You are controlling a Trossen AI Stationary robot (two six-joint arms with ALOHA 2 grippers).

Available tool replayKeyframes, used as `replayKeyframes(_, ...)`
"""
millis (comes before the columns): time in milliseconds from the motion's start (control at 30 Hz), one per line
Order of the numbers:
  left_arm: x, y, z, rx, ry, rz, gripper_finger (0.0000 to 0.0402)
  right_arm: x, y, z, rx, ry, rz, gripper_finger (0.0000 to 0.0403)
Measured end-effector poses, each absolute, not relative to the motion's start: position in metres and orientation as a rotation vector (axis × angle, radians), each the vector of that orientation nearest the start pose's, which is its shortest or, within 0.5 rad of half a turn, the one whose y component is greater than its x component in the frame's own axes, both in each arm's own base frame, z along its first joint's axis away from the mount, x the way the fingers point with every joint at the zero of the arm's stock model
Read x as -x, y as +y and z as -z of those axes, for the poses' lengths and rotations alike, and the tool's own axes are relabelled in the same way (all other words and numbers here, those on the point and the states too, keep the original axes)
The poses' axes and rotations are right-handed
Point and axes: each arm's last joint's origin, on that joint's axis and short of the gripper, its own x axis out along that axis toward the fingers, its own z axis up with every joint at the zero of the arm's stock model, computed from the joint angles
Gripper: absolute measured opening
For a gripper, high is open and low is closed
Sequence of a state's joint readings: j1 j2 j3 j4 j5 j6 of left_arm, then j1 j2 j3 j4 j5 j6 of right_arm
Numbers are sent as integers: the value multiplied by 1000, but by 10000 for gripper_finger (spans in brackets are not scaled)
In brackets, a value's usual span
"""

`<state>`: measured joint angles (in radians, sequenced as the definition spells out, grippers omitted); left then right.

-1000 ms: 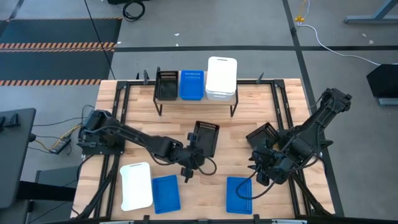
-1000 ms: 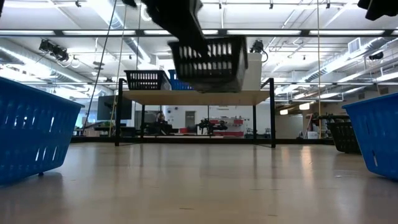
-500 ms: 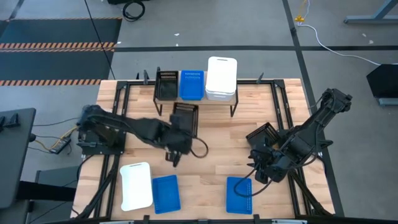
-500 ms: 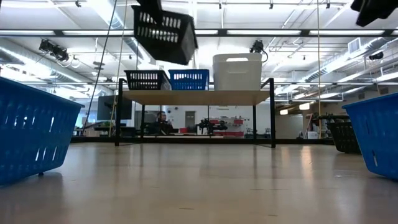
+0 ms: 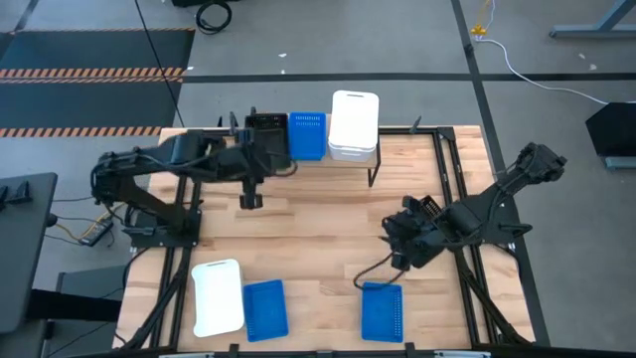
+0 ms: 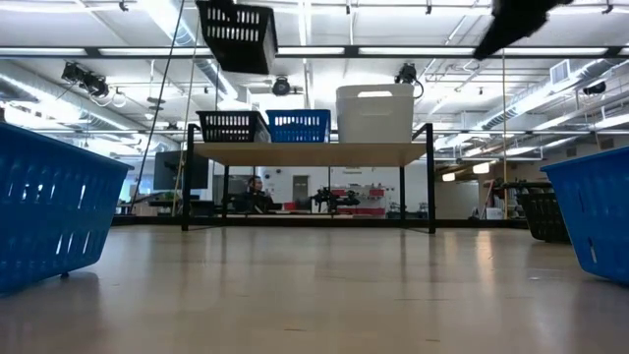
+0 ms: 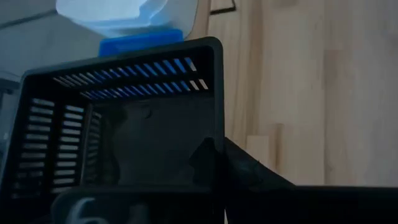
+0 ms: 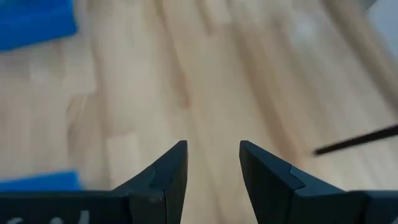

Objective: Stack baskets on shelf by color
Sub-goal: Stack the bottom black bin on top of the other black bin on the shelf

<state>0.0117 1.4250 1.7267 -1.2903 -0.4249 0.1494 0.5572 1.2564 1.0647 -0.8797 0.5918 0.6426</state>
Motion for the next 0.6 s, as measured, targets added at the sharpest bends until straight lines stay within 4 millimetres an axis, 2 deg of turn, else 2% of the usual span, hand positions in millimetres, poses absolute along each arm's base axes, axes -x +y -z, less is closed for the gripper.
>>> replayKeyframes(200,-249,61,-411,-272,1065,-340,12,-222,102,-293,5,737,312,153)
replayKeyframes(333,-239,88,-412,-241,1080,-375,12,-225,103,-295,43,708,301,153)
replayKeyframes(467,-232,109,-412,-195,1066,-341,12,-226,102,-297,85,679,321,153)
replayKeyframes(600,-238,123,-407,-218,1058,-291,12,-227,101,-297,107,673,328,153)
